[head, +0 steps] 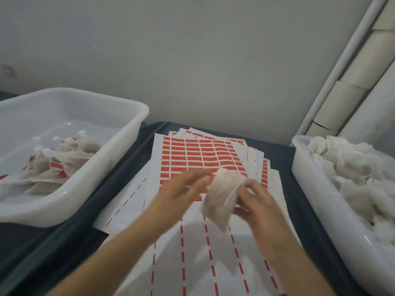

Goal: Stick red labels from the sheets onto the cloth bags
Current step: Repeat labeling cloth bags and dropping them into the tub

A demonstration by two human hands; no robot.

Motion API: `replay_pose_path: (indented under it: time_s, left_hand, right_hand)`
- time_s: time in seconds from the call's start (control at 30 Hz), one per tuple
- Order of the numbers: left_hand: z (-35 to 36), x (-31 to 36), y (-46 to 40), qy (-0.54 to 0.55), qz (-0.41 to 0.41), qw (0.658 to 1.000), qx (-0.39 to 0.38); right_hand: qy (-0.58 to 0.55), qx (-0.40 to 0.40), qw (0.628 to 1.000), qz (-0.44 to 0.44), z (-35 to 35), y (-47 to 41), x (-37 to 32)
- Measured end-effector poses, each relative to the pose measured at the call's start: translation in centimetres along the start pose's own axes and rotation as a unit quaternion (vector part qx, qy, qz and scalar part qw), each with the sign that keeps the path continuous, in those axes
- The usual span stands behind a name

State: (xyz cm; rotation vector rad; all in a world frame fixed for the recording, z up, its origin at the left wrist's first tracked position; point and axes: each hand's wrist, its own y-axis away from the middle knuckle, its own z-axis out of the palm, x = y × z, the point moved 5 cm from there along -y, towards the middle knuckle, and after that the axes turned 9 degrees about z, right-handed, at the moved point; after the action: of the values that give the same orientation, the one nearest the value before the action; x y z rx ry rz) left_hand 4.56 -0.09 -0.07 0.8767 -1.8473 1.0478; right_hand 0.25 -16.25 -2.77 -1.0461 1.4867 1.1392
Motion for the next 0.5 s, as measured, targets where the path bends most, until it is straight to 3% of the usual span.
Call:
replay_pose_path:
  time_s: [0.1, 0.37, 0.5]
  left_hand:
    - [3.7, -2.5, 0.1, 0.096, -0.073, 0.992, -0.027]
    - [3.1, -6.2, -0.1, 0.164, -0.114, 0.976, 0.089]
    - [2.7, -6.2, 0.1, 0.120, -0.089, 0.982, 0.114]
  right_hand:
    - [-0.050, 0.006, 0.998, 0.034, 1.6, -1.0, 2.2]
    - [-0.090, 0.039, 0.995, 0.034, 0.9, -1.9, 3.8]
    - [0.057, 0.136, 0.987, -0.064, 0.2, -1.3, 2.5]
